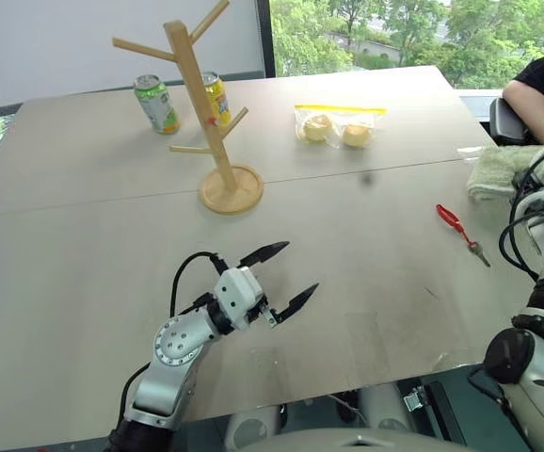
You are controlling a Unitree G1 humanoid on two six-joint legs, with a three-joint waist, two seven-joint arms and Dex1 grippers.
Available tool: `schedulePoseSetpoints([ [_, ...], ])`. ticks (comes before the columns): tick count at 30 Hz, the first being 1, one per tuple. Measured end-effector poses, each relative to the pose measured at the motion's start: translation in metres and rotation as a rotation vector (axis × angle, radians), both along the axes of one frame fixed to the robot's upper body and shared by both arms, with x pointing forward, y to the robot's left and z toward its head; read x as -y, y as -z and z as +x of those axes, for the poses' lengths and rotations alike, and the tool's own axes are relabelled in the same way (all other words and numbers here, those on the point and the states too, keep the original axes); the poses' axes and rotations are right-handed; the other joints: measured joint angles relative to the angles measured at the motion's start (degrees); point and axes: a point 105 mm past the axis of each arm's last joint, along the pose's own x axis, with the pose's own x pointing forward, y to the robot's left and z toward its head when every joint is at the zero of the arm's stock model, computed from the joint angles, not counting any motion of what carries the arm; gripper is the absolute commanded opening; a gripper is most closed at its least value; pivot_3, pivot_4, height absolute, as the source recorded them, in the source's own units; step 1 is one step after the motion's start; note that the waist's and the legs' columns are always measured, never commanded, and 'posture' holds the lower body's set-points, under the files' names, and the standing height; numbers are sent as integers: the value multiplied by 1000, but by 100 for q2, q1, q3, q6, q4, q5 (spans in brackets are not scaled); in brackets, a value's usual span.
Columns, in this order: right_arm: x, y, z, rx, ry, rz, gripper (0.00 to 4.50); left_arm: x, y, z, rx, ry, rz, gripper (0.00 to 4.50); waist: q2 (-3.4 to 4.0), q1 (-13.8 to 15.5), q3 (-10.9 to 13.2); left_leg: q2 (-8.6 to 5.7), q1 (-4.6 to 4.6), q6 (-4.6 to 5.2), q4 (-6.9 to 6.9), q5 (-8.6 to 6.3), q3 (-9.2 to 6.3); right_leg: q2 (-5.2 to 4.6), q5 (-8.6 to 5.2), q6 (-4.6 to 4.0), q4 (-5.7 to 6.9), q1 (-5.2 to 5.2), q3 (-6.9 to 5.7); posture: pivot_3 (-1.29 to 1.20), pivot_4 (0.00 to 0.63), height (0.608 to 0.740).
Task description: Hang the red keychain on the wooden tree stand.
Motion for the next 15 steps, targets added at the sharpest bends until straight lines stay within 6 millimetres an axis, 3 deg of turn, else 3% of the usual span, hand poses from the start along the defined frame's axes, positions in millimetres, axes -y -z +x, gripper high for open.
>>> schedulePoseSetpoints([
  [3, 0, 7, 0, -18, -9, 32, 59, 0, 1, 0, -6, -1, 1, 4500, 1, -32, 0, 0, 2, 0, 0, 0, -6, 0, 0, 1, 0, 0, 5, 0, 150, 740],
  [6, 0, 10, 0, -31, -8, 46, 1292, 0, 2, 0, -12, -3, 3, 4500, 1, -41, 0, 0, 5, 0, -1, 0, -13, 0, 0, 1, 0, 0, 8, 0, 150, 740],
  [10, -1, 12, 1, -41, -13, 54, 3416, -1, 3, 0, -22, -8, 3, 4500, 2, -40, 0, 0, 5, 0, -1, 0, -18, 0, 0, 1, 0, -1, 11, 0, 150, 740],
  [11, -2, 12, 1, -39, -14, 53, 3657, -1, 3, 0, -22, -10, 2, 4500, 2, -40, 0, 0, 5, 0, -1, 0, -18, 0, 0, 1, 0, -1, 11, 0, 150, 740],
  [12, -2, 11, 1, -34, -17, 47, 4213, -1, 3, 1, -21, -14, 1, 4500, 2, -40, 0, 0, 5, 0, -1, 0, -19, 0, 0, 1, 0, -1, 11, 0, 150, 740],
  [15, 0, 0, -1, 10, -9, 9, 4375, -1, 3, 1, -22, -16, 0, 4500, 4, -38, -1, 0, 5, 0, -2, 0, -19, 0, 0, 1, 0, -1, 11, 0, 150, 740],
])
